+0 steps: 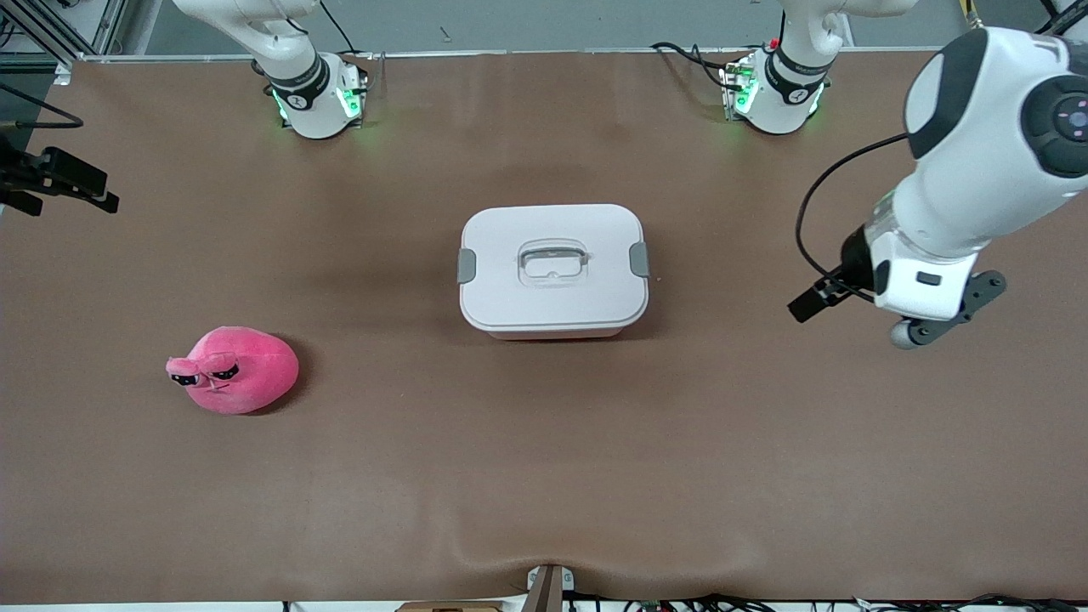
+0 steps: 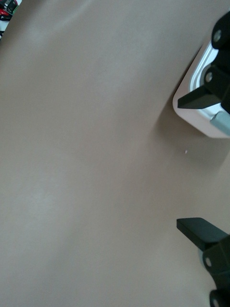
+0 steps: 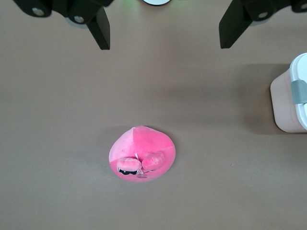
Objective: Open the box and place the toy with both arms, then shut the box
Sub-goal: 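Lower the left gripper to the lid handle while the right gripper reaches the pink toy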
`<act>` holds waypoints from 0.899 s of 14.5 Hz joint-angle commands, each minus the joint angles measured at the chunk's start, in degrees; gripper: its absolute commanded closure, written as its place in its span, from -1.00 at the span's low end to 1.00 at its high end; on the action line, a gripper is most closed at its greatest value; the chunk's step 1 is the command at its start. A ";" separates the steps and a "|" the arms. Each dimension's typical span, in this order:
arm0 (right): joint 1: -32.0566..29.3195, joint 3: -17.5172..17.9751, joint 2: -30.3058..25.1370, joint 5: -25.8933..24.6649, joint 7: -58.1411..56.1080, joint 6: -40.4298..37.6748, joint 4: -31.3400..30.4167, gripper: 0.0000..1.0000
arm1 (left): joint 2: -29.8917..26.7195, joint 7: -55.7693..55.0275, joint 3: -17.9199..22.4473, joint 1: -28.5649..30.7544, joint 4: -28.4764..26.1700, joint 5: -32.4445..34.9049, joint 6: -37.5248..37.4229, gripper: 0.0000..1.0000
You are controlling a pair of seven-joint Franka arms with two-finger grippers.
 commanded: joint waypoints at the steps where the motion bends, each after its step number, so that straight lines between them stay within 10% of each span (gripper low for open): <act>1: -0.18 0.44 0.62 0.13 -0.41 -0.22 0.67 -1.00 | 1.05 -6.76 0.10 -2.56 1.46 0.66 0.16 -1.00; 13: 2.72 0.53 12.40 -0.83 -3.21 8.91 -0.56 -1.00 | 3.60 -36.55 0.10 -13.81 1.46 0.31 3.93 -1.00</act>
